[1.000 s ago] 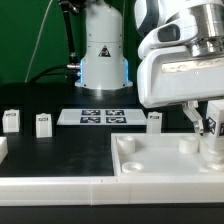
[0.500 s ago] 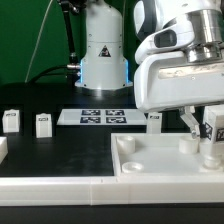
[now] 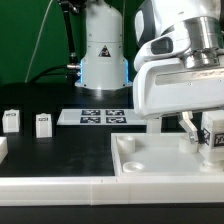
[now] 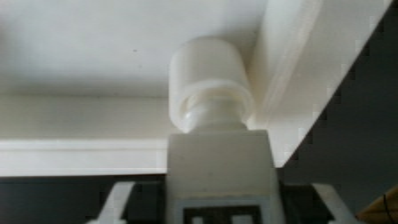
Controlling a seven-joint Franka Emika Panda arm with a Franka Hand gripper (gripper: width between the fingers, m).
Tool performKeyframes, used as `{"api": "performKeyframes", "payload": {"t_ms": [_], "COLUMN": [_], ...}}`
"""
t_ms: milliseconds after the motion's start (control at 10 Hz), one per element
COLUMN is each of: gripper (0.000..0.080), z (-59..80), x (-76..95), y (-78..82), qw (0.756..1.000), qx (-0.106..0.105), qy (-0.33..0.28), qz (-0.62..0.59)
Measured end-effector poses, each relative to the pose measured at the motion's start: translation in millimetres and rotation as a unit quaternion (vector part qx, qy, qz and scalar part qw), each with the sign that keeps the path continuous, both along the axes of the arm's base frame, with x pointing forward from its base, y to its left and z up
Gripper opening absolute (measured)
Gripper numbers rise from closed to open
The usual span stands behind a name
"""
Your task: Assemble one leg
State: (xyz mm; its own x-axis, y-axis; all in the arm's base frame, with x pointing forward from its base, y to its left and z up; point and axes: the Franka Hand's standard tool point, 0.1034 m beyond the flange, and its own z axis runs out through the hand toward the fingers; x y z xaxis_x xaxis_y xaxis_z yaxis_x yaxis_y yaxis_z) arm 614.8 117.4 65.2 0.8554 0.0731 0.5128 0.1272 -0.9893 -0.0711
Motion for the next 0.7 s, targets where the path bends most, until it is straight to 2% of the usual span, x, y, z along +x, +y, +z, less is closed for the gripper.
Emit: {"api": "performKeyframes", "payload": {"t_ms": [400, 600, 700], "gripper": [0.0288, 0.0288, 0.0288], "z": [-6.6, -6.4, -6.3], "x": [-3.6, -3.2, -2.9], "y": [0.3, 1.1, 0.8], "qw": [1.000, 1.000, 1.000], "qx": [0.001, -0.013, -0.013], "qy": [0.005, -0.003, -0.003], "qz": [-0.014, -0.011, -0.011]}}
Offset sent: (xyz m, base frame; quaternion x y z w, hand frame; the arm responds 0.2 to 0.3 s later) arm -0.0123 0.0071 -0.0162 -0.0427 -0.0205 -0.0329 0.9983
